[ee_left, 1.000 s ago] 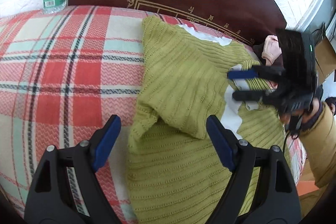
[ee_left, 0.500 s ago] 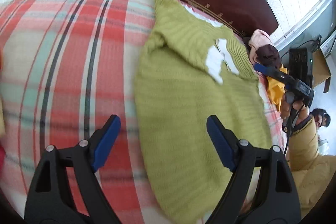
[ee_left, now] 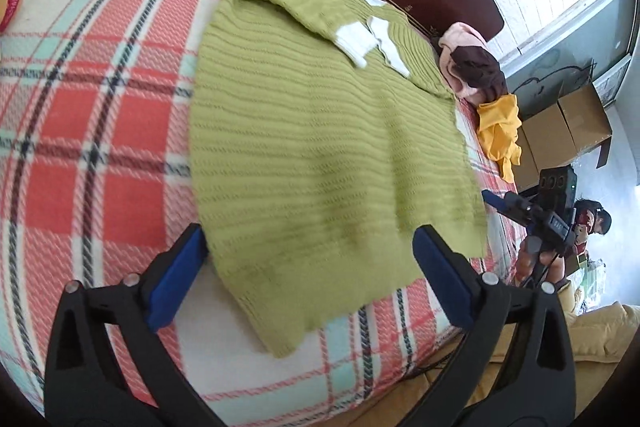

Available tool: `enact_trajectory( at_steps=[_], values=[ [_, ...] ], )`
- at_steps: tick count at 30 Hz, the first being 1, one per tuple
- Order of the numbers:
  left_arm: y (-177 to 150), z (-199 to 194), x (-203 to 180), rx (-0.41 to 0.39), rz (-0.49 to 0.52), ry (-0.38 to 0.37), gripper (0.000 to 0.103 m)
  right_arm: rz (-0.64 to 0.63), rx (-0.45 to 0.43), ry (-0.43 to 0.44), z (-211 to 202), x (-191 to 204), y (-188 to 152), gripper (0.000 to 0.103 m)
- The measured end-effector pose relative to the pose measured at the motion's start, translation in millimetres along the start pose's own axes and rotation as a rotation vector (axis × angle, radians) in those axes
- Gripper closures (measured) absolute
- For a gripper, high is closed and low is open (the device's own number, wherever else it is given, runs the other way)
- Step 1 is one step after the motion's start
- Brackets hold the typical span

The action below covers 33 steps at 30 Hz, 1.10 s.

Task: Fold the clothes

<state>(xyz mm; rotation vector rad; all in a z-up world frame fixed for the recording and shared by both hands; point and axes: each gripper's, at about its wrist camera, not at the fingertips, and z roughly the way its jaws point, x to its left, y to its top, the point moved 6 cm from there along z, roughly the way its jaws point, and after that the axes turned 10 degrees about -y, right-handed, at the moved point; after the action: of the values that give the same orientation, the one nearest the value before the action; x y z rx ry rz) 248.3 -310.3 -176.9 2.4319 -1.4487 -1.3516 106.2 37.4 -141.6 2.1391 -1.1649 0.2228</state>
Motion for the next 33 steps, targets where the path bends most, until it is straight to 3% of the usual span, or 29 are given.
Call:
enact_trajectory(
  at_steps=[6, 10, 12, 13, 17, 18, 21, 23, 26, 30, 31, 33],
  values=[
    [-8.2, 7.6, -12.6, 0.004, -0.056, -0.101, 0.001, -0.035, 0.024, 0.025, 10.6, 12.8, -20.7, 0.017],
    [-5.5, 15.0, -15.2, -0.003, -0.123, -0.204, 0.001, -0.052, 0.037, 0.105, 15.9, 28.9, -30.1, 0.017],
    [-2.9, 17.8, -15.0, -0.014, -0.154, -0.236, 0.001, -0.065, 0.029, 0.103, 18.1, 32.5, -32.2, 0.016],
    [-1.8, 19.3, -13.7, -0.016, -0.169, -0.240, 0.006, -0.065, 0.025, 0.107, 18.8, 33.7, -32.8, 0.016],
    [-2.0, 24.0, -4.8, -0.011, -0.225, -0.240, 0.050, -0.040, 0.001, 0.126, 17.1, 32.1, -34.1, 0.019],
    [-2.4, 24.0, -2.1, -0.014, -0.240, -0.246, 0.052, -0.037, -0.008, 0.121, 16.2, 31.0, -35.4, 0.022],
    [-3.4, 23.9, 6.2, -0.021, -0.284, -0.266, 0.050, -0.031, -0.027, 0.097, 15.1, 29.4, -38.8, 0.028],
    [-2.8, 24.6, 6.5, -0.025, -0.297, -0.303, 0.042, -0.035, -0.036, 0.082, 16.6, 29.6, -39.0, 0.029],
    [-1.6, 27.7, -1.8, -0.026, -0.267, -0.301, 0.031, -0.046, -0.050, 0.077, 18.1, 32.1, -40.0, 0.024],
    [0.9, 34.5, -11.7, -0.026, -0.214, -0.250, 0.029, -0.074, -0.059, 0.054, 21.4, 39.6, -41.9, 0.013],
    [1.5, 35.9, -12.5, -0.028, -0.209, -0.239, 0.036, -0.079, -0.060, 0.047, 22.3, 41.1, -42.2, 0.013],
    [1.3, 38.9, -7.5, -0.020, -0.221, -0.214, 0.058, -0.087, -0.060, 0.026, 23.9, 42.4, -42.1, 0.012]
  ],
)
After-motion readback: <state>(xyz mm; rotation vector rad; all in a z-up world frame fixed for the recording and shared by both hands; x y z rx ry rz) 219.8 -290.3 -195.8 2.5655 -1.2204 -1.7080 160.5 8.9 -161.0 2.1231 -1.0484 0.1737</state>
